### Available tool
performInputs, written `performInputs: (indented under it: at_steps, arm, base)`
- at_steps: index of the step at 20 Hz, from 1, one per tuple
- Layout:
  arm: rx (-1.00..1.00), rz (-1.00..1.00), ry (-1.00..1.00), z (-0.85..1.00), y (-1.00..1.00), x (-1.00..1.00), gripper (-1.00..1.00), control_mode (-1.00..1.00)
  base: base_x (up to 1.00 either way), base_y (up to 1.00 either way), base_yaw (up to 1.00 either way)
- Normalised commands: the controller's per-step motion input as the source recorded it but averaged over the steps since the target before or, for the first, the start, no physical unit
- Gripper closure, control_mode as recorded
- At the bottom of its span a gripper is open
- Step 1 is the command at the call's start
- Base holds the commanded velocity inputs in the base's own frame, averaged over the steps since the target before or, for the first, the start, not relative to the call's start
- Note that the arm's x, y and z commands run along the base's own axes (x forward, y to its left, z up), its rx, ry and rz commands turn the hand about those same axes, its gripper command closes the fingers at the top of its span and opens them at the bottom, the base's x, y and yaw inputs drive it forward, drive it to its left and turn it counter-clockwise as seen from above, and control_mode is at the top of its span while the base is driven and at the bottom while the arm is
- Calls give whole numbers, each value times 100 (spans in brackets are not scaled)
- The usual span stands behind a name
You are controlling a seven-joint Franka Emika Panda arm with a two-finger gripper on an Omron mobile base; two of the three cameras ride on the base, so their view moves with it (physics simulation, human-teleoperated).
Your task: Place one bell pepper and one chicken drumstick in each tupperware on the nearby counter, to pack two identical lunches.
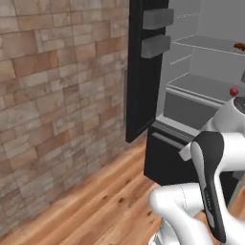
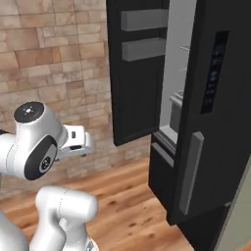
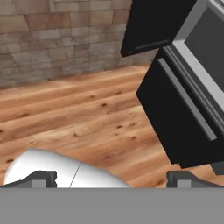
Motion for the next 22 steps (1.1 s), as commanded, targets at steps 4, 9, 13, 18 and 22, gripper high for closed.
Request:
performInputs:
  at_steps: [4,9,13,18,22]
  arm:
    - [0,0,0,0,0,0,-100,100]
    - [0,0,0,0,0,0,-100,100]
    - [0,0,0,0,0,0,-100,100]
    - [0,0,0,0,0,0,-100,100]
    - [0,0,0,0,0,0,-100,100]
  base:
    - [52,-7,-42]
    - [54,-2,-45]
    - [61,20,-48]
    - [61,43,-47]
    - [51,51,-47]
